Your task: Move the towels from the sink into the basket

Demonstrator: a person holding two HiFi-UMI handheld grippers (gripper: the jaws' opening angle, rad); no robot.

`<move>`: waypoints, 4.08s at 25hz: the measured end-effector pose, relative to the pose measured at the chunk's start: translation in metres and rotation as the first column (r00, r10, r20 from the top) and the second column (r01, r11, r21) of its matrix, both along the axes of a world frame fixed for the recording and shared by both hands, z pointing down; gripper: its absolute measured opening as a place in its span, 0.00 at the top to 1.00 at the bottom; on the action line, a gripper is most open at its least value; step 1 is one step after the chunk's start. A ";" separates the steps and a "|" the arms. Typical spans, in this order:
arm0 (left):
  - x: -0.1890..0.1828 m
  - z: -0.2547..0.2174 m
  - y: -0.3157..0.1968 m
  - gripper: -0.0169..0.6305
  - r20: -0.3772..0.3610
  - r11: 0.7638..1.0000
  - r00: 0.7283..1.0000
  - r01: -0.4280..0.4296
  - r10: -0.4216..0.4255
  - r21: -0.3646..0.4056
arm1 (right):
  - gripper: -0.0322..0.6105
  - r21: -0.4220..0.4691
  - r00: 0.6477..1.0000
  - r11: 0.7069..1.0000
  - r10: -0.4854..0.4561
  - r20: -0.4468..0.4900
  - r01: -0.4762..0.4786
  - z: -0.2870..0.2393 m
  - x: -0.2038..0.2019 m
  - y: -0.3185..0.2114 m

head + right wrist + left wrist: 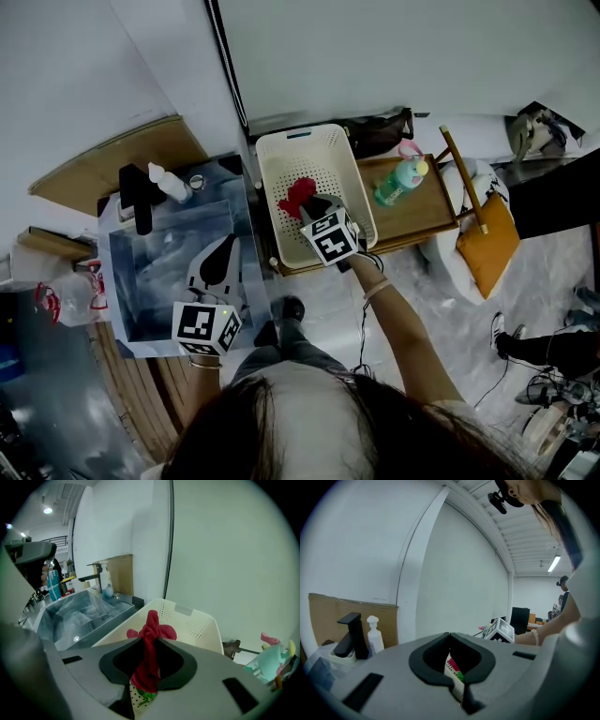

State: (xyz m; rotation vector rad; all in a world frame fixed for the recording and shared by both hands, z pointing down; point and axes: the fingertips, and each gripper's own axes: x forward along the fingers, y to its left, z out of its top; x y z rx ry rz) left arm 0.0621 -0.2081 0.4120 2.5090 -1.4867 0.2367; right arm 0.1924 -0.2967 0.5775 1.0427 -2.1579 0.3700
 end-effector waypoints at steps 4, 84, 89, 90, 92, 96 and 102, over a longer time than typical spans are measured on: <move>-0.004 0.006 0.003 0.96 0.006 1.000 1.000 0.005 -0.005 -0.017 | 0.79 -0.018 1.000 1.000 -0.003 -0.021 0.003 0.013 0.000 -0.007; -0.046 -0.115 0.244 0.96 -0.010 0.949 0.989 -0.138 0.147 0.284 | 0.91 0.466 0.915 0.818 0.170 0.365 -0.337 -0.262 -0.049 0.318; -0.044 -0.121 0.261 0.96 -0.012 0.943 0.987 -0.152 0.163 0.295 | 0.91 0.493 0.918 0.800 0.171 0.359 -0.342 -0.273 -0.050 0.340; -0.044 -0.122 0.265 0.96 -0.012 0.942 0.986 -0.155 0.166 0.296 | 0.91 0.495 0.917 0.798 0.172 0.360 -0.344 -0.274 -0.050 0.344; -0.043 -0.123 0.271 0.96 -0.011 0.941 0.985 -0.162 0.173 0.298 | 0.91 0.501 0.915 0.792 0.173 0.363 -0.349 -0.276 -0.051 0.351; -0.043 -0.125 0.284 0.96 -0.008 0.937 0.983 -0.174 0.185 0.302 | 0.91 0.525 0.919 0.776 0.174 0.355 -0.350 -0.282 -0.053 0.366; -0.043 -0.128 0.297 0.96 -0.015 0.937 0.981 -0.178 0.191 0.301 | 0.91 0.541 0.916 0.759 0.182 0.357 -0.362 -0.290 -0.052 0.385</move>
